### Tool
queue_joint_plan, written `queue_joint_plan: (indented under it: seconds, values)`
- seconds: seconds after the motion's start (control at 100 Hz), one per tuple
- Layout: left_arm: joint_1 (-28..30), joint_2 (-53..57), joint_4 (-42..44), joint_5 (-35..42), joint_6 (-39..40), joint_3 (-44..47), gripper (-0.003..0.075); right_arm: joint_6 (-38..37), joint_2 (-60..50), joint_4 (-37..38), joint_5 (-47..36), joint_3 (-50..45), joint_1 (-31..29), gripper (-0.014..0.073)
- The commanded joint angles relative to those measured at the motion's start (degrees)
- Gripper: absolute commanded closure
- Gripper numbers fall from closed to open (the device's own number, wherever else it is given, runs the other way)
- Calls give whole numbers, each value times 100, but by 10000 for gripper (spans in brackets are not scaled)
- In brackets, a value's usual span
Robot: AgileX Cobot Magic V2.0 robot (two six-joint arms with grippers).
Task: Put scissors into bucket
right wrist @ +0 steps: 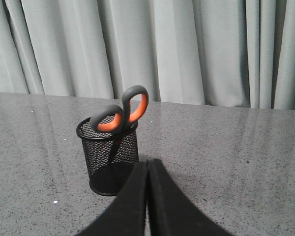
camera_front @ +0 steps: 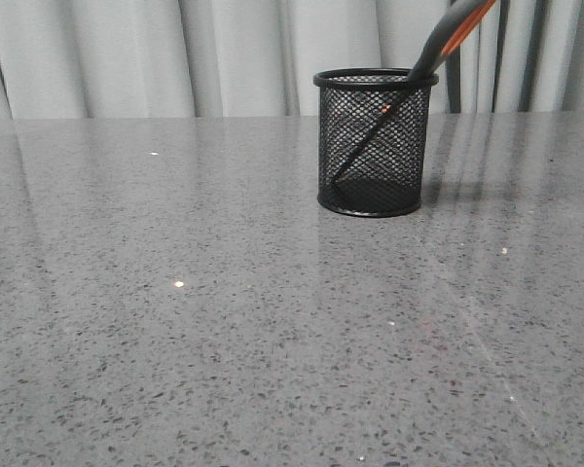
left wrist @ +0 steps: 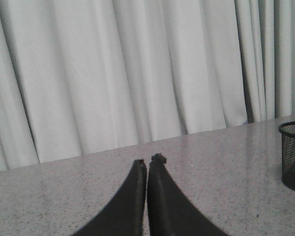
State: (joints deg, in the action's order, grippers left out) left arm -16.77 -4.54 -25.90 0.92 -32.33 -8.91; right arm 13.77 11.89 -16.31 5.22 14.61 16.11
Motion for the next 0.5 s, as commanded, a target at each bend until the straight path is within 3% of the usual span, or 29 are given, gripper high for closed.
queue_joint_plan:
  seconds: [0.0,0.15,0.26,0.49]
  values:
    - [276,-68,614,277,606,-50,740,12,32,-16,-462,159,3,639]
    - [1231,96,1709,267,2355,310,740,12,32,-16,-462,159,3,639]
    - [1740,478,1986,195,2799,673,740,12,32,-16,-462,159,3,639]
    - [1709,631,2458,-92,3474,1125,740,12,43,-16,-432,159,3,639]
